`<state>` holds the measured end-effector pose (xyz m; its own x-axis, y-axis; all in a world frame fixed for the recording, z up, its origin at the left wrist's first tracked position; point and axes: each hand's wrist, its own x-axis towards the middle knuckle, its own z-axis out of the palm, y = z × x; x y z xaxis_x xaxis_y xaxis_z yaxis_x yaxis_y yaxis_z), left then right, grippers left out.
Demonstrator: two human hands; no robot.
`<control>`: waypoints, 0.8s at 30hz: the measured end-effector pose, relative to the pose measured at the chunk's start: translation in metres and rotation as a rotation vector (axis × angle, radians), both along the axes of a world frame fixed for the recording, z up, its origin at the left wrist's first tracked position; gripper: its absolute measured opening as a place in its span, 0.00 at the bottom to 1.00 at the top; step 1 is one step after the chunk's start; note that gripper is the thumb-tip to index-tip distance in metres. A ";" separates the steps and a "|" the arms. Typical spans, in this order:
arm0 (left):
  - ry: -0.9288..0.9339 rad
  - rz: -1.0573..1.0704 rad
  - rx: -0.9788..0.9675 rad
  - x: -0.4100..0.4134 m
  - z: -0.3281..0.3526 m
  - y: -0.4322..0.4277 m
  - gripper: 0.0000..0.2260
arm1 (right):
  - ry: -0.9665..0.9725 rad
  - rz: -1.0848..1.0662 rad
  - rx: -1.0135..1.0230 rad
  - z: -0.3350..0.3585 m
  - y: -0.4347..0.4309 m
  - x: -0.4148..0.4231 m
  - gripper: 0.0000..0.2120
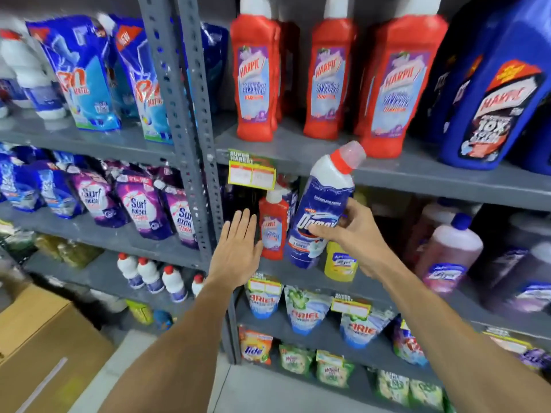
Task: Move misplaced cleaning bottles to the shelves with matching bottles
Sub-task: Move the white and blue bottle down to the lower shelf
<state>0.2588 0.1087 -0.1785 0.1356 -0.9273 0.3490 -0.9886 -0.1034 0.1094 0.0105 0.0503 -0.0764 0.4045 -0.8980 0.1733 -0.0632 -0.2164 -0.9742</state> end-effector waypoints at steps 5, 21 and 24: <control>0.077 0.008 0.206 0.011 -0.054 -0.009 0.31 | 0.085 -0.135 0.018 -0.070 -0.006 0.019 0.23; 0.233 -0.017 0.552 0.038 -0.146 -0.069 0.31 | 0.317 -0.522 -0.003 -0.160 -0.058 0.086 0.28; 0.197 -0.031 0.473 0.042 -0.162 -0.067 0.31 | 0.381 -0.549 -0.029 -0.168 -0.067 0.093 0.29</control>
